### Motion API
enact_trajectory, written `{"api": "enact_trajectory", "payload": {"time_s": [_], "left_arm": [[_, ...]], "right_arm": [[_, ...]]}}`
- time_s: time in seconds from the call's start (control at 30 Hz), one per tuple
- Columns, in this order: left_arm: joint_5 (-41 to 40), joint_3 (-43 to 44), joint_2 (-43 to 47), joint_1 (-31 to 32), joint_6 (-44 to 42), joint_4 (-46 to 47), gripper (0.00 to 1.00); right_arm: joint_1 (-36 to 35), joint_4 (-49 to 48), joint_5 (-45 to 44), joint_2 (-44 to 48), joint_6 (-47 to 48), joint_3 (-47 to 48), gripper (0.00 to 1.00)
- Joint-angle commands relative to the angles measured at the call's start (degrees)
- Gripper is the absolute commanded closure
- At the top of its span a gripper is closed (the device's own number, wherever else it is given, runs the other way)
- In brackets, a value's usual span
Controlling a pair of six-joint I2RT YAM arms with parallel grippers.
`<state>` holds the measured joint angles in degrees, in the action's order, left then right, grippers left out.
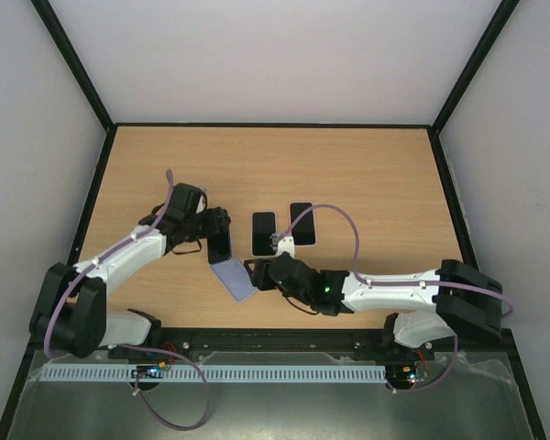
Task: Put the phone into the phone case
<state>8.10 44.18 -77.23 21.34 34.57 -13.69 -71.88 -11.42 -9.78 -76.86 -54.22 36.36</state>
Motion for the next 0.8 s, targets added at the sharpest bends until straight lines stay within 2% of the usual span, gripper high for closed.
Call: {"api": "enact_trajectory", "payload": {"time_s": [0.0, 0.2, 0.37, 0.47, 0.6, 0.73, 0.77], "left_arm": [[6.62, -5.66, 6.23, 0.28, 6.78, 7.24, 0.44], [13.82, -11.22, 11.68, 0.52, 12.18, 13.74, 0.44], [14.19, -12.15, 15.14, 1.43, 14.54, 13.88, 0.44], [13.47, -12.64, 16.44, 1.92, 15.62, 13.91, 0.44], [15.19, -14.66, 17.10, 2.12, 18.08, 16.19, 0.44], [15.35, -15.39, 18.06, 2.22, 18.77, 15.79, 0.43], [15.16, -15.44, 18.52, 2.23, 18.83, 15.39, 0.42]], "right_arm": [[0.55, -9.11, 0.47, -2.17, -4.08, 0.62, 0.49], [1.53, -12.58, 5.59, -6.80, -4.93, 3.06, 0.52], [1.81, -13.16, 8.04, -9.89, -5.61, 4.22, 0.56], [2.13, -14.13, 10.18, -11.61, -6.16, 4.38, 0.65], [2.35, -14.61, 11.05, -12.49, -5.42, 4.19, 0.85], [2.45, -16.27, 10.32, -11.64, -5.29, 2.20, 0.97], [2.44, -16.95, 10.33, -11.36, -5.26, 1.57, 0.98]]}}
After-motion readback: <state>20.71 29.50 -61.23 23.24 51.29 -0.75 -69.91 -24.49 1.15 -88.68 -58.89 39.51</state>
